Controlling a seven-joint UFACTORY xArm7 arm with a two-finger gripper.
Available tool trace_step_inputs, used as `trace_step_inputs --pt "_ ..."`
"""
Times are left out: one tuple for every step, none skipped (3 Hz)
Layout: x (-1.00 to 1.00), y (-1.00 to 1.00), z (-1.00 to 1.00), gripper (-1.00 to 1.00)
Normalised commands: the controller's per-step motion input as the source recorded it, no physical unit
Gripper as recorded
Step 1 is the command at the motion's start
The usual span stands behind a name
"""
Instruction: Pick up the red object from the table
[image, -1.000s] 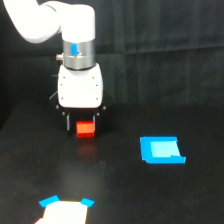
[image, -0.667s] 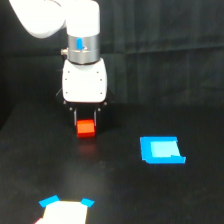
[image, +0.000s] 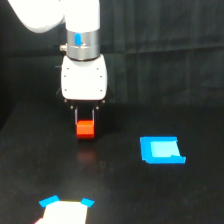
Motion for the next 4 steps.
trace_step_inputs --pt "-1.00 -1.00 1.00 -0.48" --pt "0.62 -0.23 1.00 -0.24" --pt "1.00 0.21 1.00 -1.00" --pt "-0.46 -0.89 1.00 -1.00"
